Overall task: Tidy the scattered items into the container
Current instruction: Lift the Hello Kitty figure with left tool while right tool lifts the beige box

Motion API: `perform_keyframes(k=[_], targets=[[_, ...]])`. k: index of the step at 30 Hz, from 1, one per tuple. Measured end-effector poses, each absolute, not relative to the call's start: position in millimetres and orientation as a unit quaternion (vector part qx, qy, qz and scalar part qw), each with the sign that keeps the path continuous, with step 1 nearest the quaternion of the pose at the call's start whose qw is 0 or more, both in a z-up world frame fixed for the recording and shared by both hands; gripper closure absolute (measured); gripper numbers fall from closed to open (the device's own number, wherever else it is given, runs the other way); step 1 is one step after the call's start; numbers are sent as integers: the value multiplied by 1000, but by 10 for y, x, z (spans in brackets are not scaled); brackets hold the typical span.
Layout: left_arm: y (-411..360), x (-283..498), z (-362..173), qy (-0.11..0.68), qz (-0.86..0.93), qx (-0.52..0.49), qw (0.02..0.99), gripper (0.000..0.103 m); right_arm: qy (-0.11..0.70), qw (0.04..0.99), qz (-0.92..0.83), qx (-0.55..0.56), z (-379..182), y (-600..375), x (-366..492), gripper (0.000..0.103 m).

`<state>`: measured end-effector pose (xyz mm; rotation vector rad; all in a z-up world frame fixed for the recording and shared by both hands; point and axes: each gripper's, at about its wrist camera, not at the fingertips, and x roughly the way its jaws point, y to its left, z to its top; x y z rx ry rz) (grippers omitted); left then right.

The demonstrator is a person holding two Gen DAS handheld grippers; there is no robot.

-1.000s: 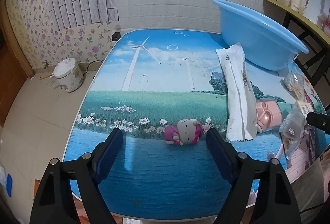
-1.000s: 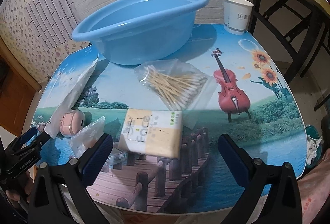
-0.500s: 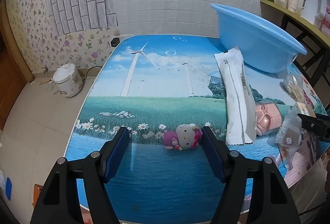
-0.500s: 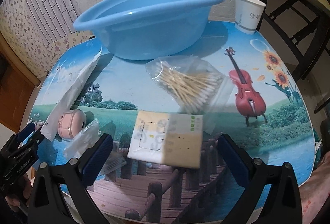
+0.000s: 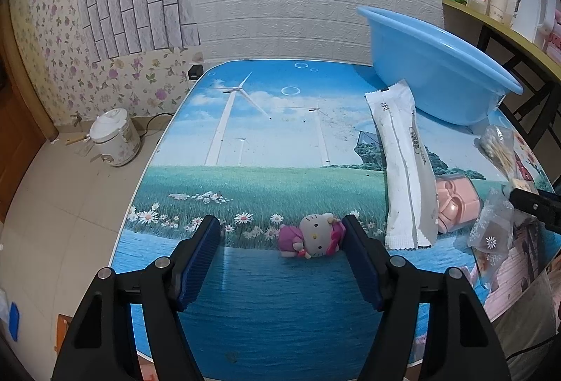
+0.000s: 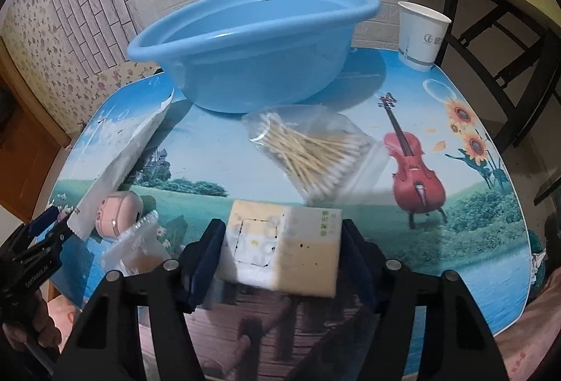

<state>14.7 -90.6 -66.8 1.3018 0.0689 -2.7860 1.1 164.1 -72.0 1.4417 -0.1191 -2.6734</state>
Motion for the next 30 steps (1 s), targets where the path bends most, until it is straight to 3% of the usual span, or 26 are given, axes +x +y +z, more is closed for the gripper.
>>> perform_keyframes(k=[25, 30], targets=[[-912, 169, -654, 26, -902, 430, 43, 35, -27, 32, -881, 472, -732, 2084, 228, 33], [-891, 181, -643, 23, -902, 430, 34, 49, -16, 23, -879, 475, -749, 2037, 211, 27]])
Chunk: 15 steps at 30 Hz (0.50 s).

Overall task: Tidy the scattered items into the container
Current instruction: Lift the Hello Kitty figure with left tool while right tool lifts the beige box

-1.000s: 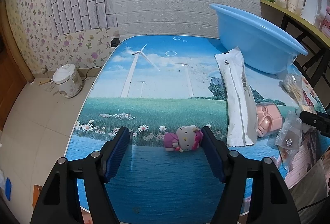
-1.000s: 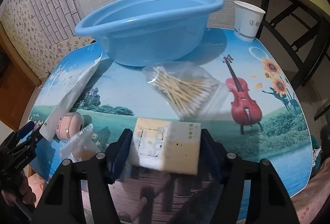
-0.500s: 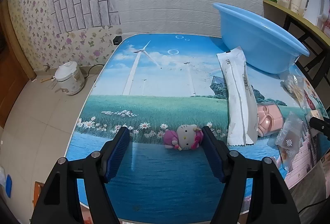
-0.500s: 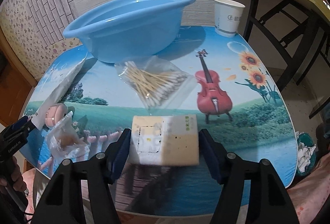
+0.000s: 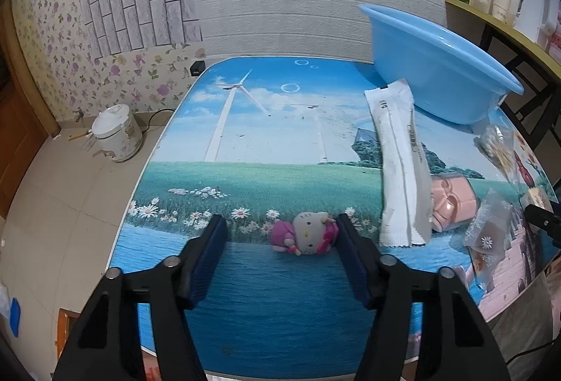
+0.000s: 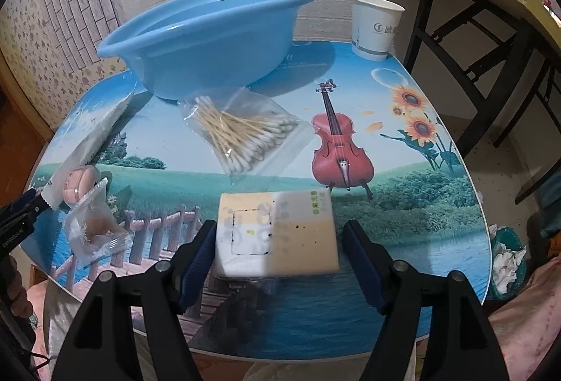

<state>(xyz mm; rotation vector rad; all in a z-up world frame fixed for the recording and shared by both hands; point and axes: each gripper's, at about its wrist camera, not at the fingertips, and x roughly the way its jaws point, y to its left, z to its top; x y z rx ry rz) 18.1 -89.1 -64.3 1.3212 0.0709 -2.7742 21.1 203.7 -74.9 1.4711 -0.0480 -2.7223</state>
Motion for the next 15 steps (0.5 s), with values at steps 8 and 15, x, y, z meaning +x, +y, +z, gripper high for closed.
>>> perform_keyframes(k=[8, 15], targets=[[-817, 184, -642, 20, -902, 431, 28, 64, 1, 21, -884, 467, -786, 1959, 196, 19], [-731, 178, -641, 17, -903, 430, 25, 70, -7, 22, -885, 466, -783, 1989, 197, 19]])
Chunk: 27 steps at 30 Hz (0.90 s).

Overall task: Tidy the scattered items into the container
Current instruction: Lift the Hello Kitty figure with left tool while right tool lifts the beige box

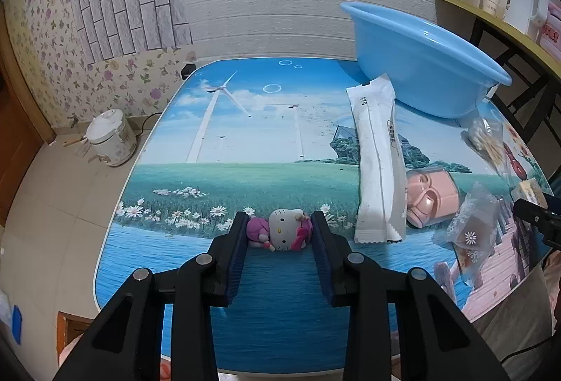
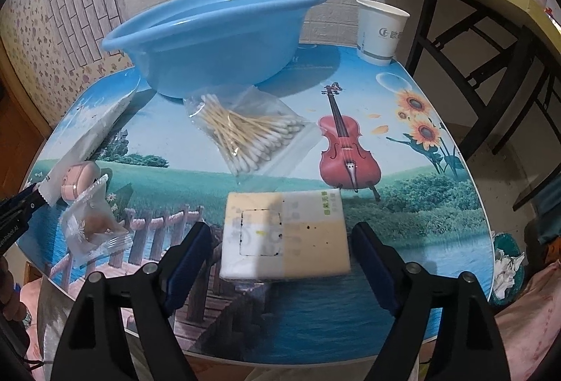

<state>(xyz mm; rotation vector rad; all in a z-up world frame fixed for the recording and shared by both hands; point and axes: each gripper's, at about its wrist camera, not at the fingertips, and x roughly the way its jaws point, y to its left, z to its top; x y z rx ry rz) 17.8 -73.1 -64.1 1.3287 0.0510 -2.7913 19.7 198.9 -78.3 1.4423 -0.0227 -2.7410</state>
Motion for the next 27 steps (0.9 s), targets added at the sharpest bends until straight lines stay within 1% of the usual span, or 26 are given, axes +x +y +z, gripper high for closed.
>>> perform_keyframes(k=[15, 18, 24, 26, 27], targets=[[-676, 192, -626, 13, -904, 428, 23, 69, -18, 30, -889, 457, -784, 2032, 203, 19], [-631, 187, -626, 3, -905, 425, 23, 69, -13, 30, -890, 455, -798, 2007, 209, 13], [-575, 174, -619, 5, -904, 427, 8, 69, -5, 30, -894, 447, -805, 1966, 251, 13], [-575, 164, -621, 6, -904, 428, 7, 69, -3, 29, -896, 444, -803, 1973, 257, 18], [-579, 163, -622, 7, -904, 428, 7, 69, 1, 29, -897, 442, -796, 1976, 261, 26]])
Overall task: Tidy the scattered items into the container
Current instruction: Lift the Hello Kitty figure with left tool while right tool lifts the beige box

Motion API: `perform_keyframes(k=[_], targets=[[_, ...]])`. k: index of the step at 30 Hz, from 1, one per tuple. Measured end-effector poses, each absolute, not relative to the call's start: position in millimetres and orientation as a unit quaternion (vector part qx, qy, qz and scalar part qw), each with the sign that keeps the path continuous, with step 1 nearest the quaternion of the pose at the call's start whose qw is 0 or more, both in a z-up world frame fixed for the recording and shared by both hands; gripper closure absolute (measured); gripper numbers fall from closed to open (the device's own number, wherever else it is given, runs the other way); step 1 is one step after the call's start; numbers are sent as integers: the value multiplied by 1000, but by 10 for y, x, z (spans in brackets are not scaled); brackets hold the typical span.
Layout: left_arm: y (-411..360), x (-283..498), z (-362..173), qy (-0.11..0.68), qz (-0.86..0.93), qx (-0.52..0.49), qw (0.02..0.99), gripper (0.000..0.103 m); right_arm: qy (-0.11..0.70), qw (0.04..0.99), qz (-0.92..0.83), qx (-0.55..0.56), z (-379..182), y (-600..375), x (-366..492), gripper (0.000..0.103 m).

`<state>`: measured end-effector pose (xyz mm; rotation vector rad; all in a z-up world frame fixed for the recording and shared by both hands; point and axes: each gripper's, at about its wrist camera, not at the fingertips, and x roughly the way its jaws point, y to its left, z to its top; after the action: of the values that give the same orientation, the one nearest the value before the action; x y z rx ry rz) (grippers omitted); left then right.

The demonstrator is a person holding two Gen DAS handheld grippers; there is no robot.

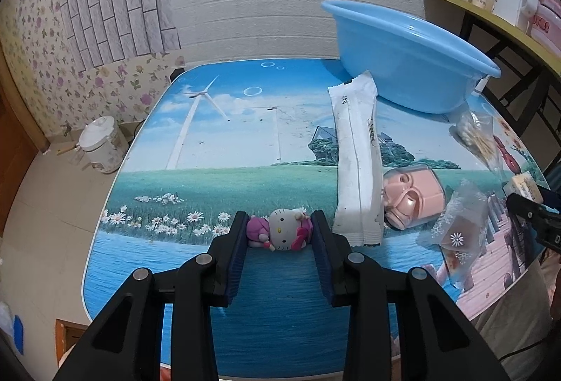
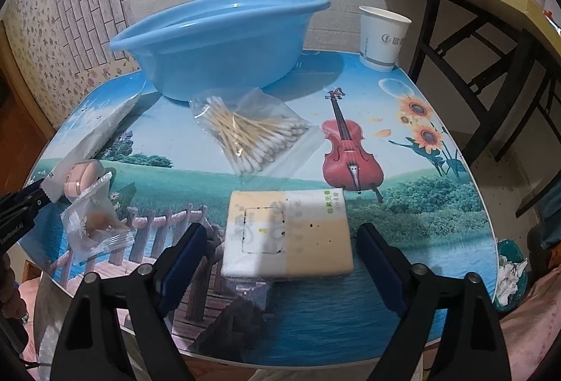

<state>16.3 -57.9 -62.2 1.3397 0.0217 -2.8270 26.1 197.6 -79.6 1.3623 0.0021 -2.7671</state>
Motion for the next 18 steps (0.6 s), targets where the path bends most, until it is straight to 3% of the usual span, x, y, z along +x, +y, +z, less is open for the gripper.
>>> perform_keyframes(k=[2, 18], targets=[[-574, 167, -620, 6, -904, 428, 7, 69, 3, 30, -899, 438, -778, 1990, 261, 39], [-573, 208, -484, 12, -909, 416, 9, 70, -29, 46, -906, 420, -609, 2109, 292, 40]])
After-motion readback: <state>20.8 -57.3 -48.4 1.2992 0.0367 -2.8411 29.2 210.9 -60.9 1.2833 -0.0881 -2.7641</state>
